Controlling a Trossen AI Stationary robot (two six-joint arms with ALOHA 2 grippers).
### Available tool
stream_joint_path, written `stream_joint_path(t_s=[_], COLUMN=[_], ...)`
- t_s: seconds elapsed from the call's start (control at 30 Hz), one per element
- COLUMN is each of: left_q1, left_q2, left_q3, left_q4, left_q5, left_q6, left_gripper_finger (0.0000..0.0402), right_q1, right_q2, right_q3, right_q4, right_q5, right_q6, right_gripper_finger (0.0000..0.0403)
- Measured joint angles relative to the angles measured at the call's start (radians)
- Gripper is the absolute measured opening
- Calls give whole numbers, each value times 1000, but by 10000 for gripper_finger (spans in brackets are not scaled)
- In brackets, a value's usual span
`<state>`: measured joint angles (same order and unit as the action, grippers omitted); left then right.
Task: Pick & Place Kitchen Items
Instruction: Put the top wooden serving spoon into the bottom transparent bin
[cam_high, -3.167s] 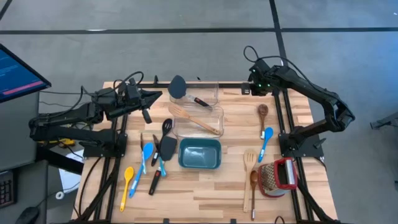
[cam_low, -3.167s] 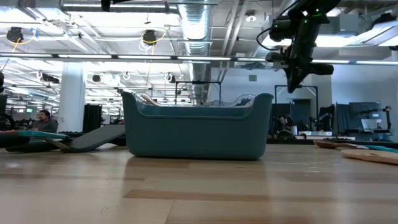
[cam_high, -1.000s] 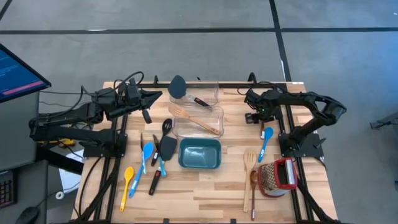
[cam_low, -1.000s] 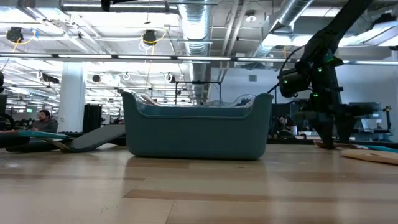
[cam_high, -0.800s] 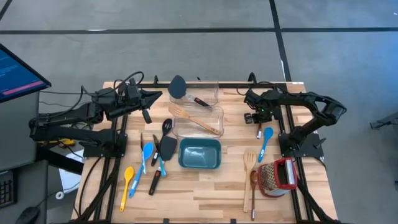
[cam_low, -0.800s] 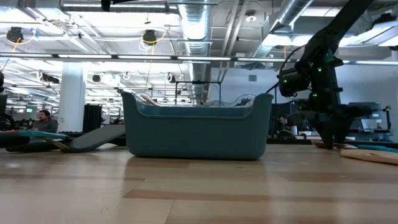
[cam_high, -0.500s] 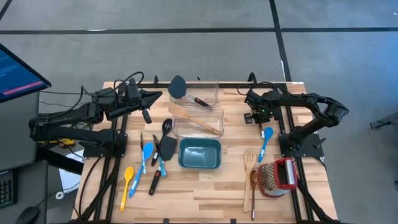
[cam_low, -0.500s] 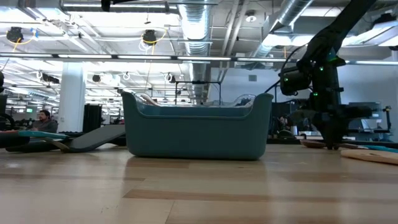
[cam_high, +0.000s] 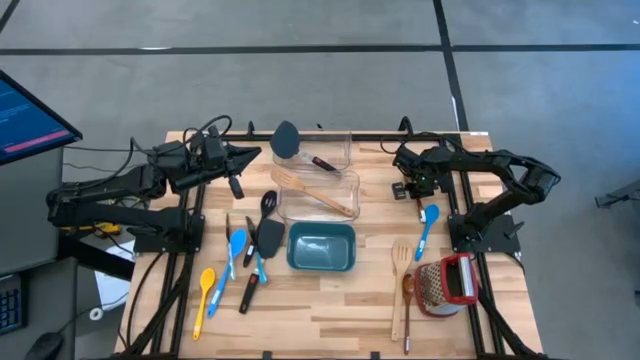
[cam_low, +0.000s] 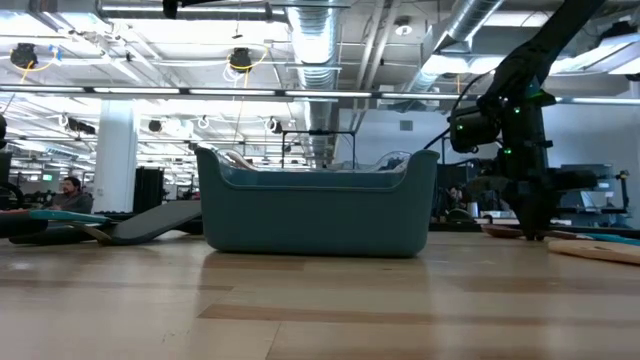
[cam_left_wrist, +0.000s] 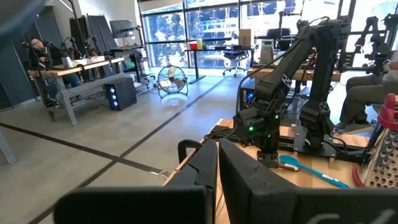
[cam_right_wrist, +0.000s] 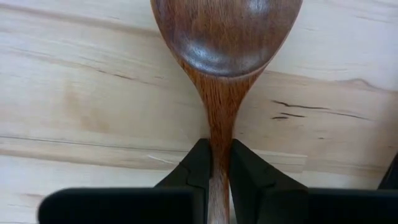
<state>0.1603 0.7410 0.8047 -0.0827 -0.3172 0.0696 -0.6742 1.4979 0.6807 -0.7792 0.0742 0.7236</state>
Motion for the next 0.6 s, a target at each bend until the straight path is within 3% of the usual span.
stream_joint_path(t_s=[0.6], left_q1=[0], left_q2=[0], left_q3=[0], left_q4=[0], left_q5=[-6], left_q6=[0], left_gripper_finger=[4], right_q1=[0], right_q2=[0], right_q3=[1], right_q4=[2], right_q5=[2], right_q6=[1], right_gripper_finger=[28])
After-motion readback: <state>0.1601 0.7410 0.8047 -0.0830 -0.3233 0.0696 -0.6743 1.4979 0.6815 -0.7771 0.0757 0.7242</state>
